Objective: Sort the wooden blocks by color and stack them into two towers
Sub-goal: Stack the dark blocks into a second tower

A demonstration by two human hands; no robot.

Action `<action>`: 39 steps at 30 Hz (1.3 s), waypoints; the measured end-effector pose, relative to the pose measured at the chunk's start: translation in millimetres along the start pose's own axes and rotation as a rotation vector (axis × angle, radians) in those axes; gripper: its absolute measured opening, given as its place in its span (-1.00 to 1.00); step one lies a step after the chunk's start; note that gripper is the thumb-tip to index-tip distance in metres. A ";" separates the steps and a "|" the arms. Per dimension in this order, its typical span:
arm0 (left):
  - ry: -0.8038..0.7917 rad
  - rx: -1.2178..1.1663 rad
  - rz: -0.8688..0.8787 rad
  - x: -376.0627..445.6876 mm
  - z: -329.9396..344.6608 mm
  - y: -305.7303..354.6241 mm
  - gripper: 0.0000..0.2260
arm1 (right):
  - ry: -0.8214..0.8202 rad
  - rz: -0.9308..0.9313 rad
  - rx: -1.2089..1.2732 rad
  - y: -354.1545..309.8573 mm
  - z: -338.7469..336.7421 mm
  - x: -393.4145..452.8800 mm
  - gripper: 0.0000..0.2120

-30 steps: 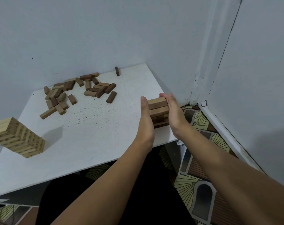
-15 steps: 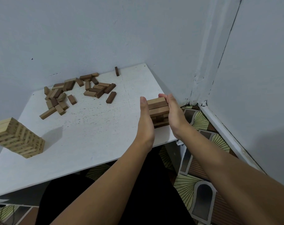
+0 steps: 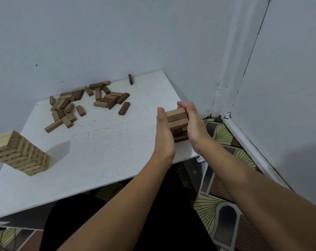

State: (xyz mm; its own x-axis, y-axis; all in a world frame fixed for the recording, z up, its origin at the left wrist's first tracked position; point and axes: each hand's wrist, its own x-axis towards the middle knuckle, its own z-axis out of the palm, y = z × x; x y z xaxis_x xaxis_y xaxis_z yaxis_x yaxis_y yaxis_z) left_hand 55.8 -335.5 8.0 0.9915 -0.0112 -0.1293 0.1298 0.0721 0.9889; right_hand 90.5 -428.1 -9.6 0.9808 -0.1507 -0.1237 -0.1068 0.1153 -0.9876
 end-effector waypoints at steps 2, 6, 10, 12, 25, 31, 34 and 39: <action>0.001 0.020 0.009 0.5 -0.7 -0.6 -0.25 | 0.006 -0.009 -0.024 -0.8 -0.5 -0.3 -0.51; 0.028 0.030 -0.003 1.0 0.1 0.7 -0.20 | 0.008 -0.018 -0.036 -0.8 -0.5 -0.8 -0.53; 0.032 0.014 -0.019 4.9 0.0 -1.7 -0.40 | 0.006 -0.041 -0.058 -0.6 1.3 -3.2 -0.53; 0.030 0.019 -0.011 5.9 -0.9 -2.8 -0.45 | -0.001 -0.044 -0.060 -1.9 1.6 -4.4 -0.52; -0.012 0.023 -0.011 -6.8 -10.1 -9.4 -0.30 | -0.012 0.003 0.154 11.6 -5.5 -8.8 -0.42; -0.052 0.025 0.021 -11.3 -7.4 -8.4 -0.04 | -0.058 0.034 0.119 11.8 -7.2 -7.6 -0.53; -0.040 0.026 0.044 -12.1 -7.2 -9.7 -0.04 | -0.059 0.040 0.110 12.5 -6.4 -7.8 -0.44; -0.044 0.043 0.063 -12.6 -8.0 -11.9 -0.06 | -0.069 0.068 0.075 12.9 -5.9 -7.8 -0.53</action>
State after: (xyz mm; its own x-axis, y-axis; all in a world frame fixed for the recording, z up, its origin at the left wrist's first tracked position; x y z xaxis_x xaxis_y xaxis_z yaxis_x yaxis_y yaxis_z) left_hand 41.9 -328.2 -2.8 0.9966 -0.0515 -0.0646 0.0663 0.0314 0.9973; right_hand 80.4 -431.3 -21.9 0.9810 -0.0725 -0.1802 -0.1631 0.1961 -0.9669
